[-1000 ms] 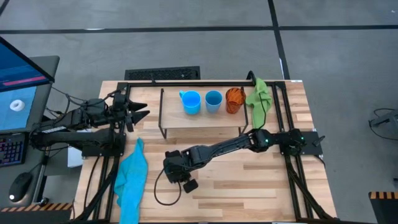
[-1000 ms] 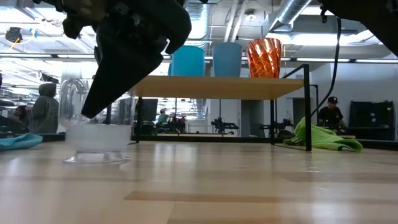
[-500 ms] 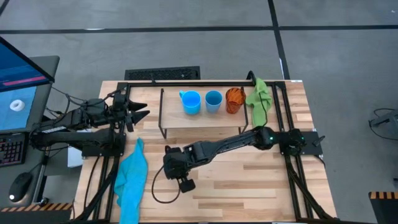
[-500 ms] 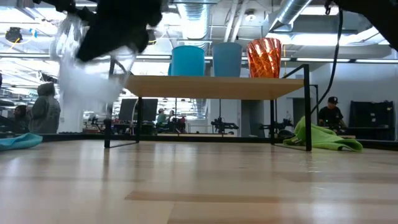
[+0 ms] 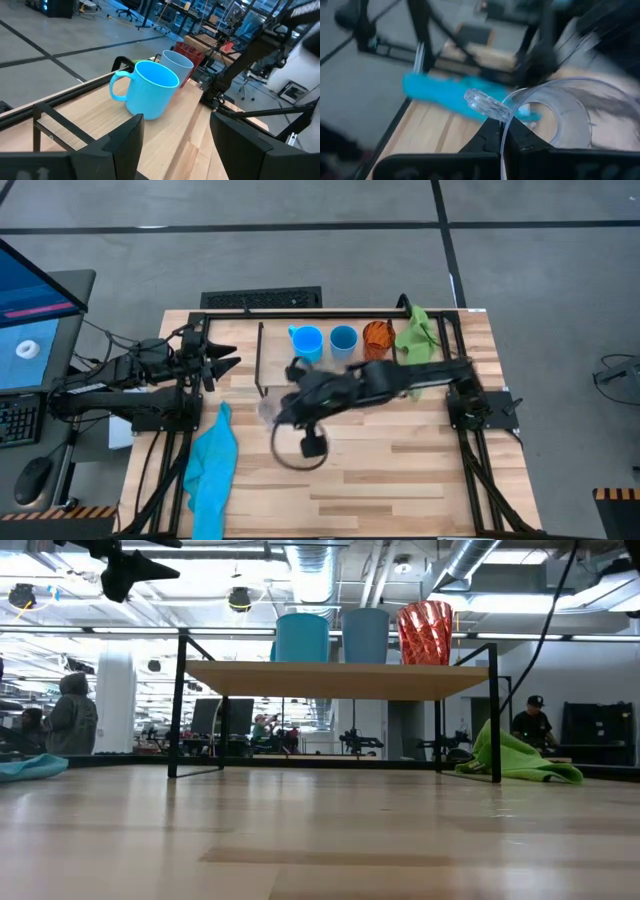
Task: Stack small to large cups/mugs on shelf
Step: Put the transparent mug on the shelf
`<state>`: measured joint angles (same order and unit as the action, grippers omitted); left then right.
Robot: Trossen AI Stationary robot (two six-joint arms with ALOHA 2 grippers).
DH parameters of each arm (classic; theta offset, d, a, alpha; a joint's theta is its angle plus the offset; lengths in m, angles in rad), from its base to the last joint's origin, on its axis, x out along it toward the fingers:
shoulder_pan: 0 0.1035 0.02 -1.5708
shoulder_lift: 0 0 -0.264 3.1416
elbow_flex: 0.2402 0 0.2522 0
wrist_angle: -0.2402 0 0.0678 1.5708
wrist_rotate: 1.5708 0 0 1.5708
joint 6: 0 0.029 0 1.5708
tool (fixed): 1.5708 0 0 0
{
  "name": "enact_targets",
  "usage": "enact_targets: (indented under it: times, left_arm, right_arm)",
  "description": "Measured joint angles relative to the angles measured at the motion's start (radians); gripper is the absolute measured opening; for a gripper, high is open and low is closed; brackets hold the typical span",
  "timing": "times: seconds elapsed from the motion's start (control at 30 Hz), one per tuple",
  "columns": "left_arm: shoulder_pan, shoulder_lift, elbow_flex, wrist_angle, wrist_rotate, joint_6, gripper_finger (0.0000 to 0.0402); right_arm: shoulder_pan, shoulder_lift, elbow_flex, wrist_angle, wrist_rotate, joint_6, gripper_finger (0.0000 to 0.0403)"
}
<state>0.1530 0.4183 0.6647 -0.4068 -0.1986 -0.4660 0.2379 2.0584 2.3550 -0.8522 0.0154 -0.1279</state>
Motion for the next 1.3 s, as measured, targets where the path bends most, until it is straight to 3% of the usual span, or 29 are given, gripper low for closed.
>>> enact_targets:
  times: [0.3,0.5,0.87,1.07,1.3]
  left_arm:
    - [0.000,0.000,0.000,-0.001,0.002,-0.001,0.0220]
    - [0.000,0.000,0.000,-0.002,0.003,-0.001,0.0220]
    - [0.000,0.000,0.000,-0.002,0.003,-0.001,0.0220]
    - [0.000,0.000,0.000,-0.003,0.007,-0.002,0.0220]
    - [0.000,0.000,0.000,-0.001,0.007,-0.006,0.0220]
  right_arm:
    - [0.009,-0.232,0.000,0.082,0.169,-0.002,0.0015]
    - [0.032,-0.321,0.000,0.116,0.211,-0.011,0.0013]
    - [0.101,-0.388,0.000,0.242,0.263,-0.105,0.0013]
    - [0.168,-0.414,0.000,0.331,0.356,-0.246,0.0015]
    - [0.235,-0.444,-0.001,0.377,0.384,-0.342,0.0016]
